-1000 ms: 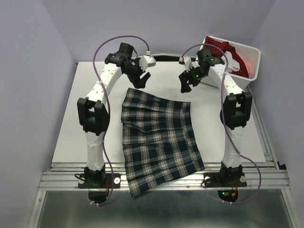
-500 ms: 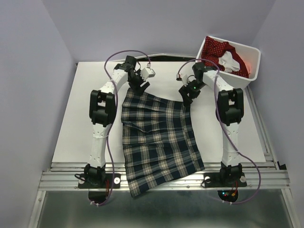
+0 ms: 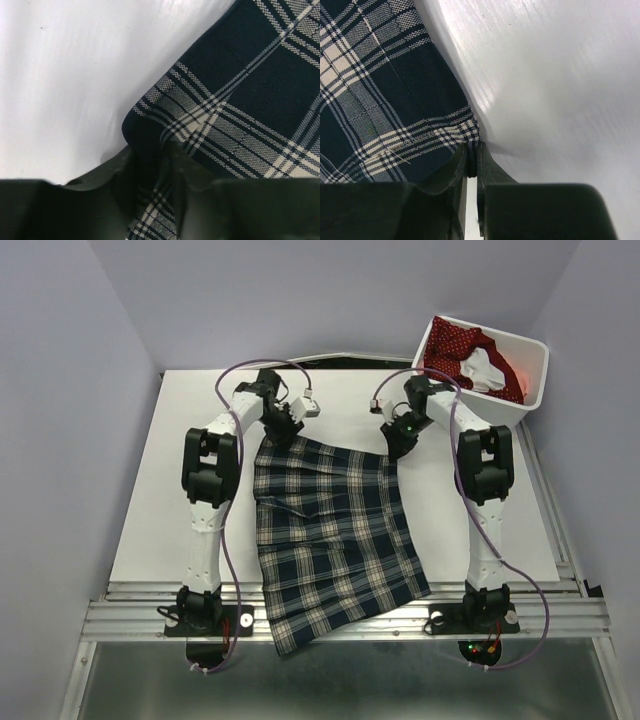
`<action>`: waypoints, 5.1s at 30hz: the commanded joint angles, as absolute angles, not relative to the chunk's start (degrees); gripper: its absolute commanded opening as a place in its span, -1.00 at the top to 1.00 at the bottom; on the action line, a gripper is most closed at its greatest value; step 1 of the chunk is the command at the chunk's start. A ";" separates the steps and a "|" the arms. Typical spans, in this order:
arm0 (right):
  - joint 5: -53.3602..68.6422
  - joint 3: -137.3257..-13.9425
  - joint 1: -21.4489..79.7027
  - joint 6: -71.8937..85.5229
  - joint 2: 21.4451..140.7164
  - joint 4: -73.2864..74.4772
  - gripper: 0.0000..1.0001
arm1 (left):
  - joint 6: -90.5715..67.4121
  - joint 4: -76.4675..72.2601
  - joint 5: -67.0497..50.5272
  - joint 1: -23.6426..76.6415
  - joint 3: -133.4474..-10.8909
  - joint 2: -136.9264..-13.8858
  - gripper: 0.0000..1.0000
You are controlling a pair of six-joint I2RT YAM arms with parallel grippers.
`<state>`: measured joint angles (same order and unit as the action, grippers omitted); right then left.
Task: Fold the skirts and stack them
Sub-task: Fold the skirt
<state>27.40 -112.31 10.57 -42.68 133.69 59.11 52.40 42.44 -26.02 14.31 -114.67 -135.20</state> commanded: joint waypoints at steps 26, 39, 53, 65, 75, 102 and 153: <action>20.38 -109.36 9.84 -32.15 114.89 25.24 0.99 | 36.56 33.57 -11.86 10.63 -118.09 -112.26 1.00; 30.49 -65.50 9.84 -51.31 86.85 14.50 0.99 | 34.02 34.10 -7.12 30.37 -67.81 -72.70 1.00; 37.62 -43.42 12.48 -71.20 73.04 26.62 -0.37 | 36.47 41.21 -17.49 40.60 -53.34 -71.37 -0.24; 45.32 -63.72 13.00 -32.37 79.80 38.40 -0.45 | 27.53 35.62 -17.31 40.60 -63.28 -72.40 -0.54; 42.81 -58.18 15.56 -16.27 93.76 35.52 -0.10 | 18.38 25.49 -13.88 39.99 -63.72 -92.10 -0.12; 34.90 -82.25 15.56 23.42 106.28 15.42 -0.08 | 11.25 16.17 -3.61 36.90 -75.67 -91.66 -0.17; 27.69 -43.15 11.07 55.98 108.54 -17.67 0.73 | 12.66 24.34 -5.88 43.42 -94.22 -110.74 1.00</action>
<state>31.22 -43.40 10.94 56.80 105.91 -18.87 13.58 20.75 -1.87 43.13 -90.32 -116.55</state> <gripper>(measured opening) 0.183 0.019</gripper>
